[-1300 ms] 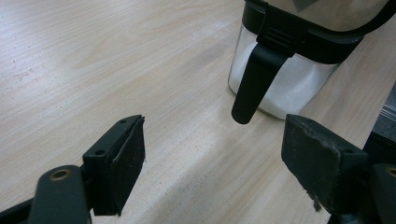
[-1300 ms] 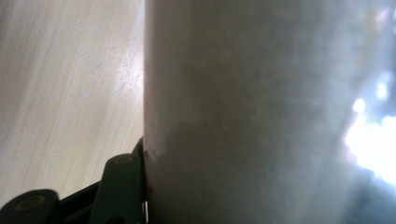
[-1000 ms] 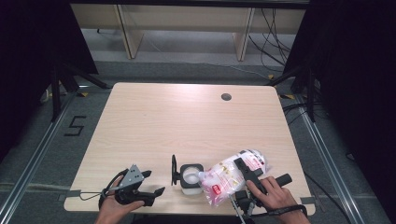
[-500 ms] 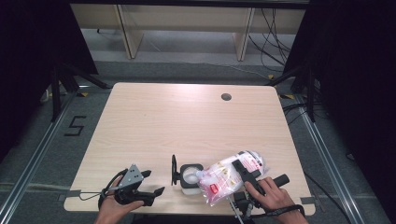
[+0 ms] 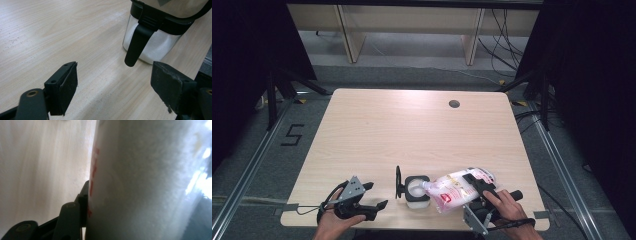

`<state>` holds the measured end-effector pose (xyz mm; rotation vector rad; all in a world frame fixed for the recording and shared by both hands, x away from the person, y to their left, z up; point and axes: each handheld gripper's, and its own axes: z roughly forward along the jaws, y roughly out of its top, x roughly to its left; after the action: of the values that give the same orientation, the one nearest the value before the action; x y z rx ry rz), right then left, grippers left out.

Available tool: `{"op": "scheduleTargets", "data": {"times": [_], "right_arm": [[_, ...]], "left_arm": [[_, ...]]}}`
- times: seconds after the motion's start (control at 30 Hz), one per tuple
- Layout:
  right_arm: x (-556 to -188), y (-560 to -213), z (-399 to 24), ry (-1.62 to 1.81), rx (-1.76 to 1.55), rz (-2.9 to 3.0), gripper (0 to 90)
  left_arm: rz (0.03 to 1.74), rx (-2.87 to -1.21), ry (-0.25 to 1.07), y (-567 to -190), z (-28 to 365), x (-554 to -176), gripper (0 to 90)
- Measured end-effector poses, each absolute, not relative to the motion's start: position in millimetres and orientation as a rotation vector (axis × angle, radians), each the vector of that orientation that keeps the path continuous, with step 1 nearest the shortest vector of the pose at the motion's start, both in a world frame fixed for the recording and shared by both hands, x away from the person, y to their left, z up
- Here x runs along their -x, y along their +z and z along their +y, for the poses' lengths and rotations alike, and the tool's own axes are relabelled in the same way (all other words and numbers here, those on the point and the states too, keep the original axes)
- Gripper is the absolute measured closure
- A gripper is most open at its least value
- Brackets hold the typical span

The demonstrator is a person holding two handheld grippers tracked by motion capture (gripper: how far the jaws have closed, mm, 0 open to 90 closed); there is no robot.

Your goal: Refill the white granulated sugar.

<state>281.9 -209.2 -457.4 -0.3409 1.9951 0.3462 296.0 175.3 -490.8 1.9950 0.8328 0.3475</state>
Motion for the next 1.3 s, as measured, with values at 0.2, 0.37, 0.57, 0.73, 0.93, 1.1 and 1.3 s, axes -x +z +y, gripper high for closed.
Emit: {"op": "scheduleTargets", "data": {"times": [0.2, 0.37, 0.57, 0.73, 0.93, 1.1, 1.3], "right_arm": [[-289, -463, -217, 0.579, 0.174, 2.077, 54.2], [-300, -462, -224, 0.704, 0.082, 2.107, 54.5], [-318, -468, -229, 0.890, -0.074, 2.146, 55.0], [-335, -471, -232, 1.002, -0.167, 2.152, 55.4], [-352, -478, -231, 1.117, -0.277, 2.177, 55.9], [-358, -482, -230, 1.116, -0.306, 2.188, 56.1], [-366, -484, -243, 1.214, -0.369, 2.166, 56.0]], "left_arm": [[0.805, -2.010, 0.360, -490, 177, -298, 21.2], [0.809, -2.009, 0.359, -490, 177, -298, 21.2], [0.813, -2.006, 0.361, -490, 177, -298, 21.1], [0.827, -2.005, 0.358, -490, 176, -297, 21.2], [0.812, -2.011, 0.365, -490, 177, -298, 21.2], [0.807, -2.008, 0.364, -489, 177, -297, 21.2], [0.824, -1.988, 0.358, -490, 175, -296, 21.2]]}}
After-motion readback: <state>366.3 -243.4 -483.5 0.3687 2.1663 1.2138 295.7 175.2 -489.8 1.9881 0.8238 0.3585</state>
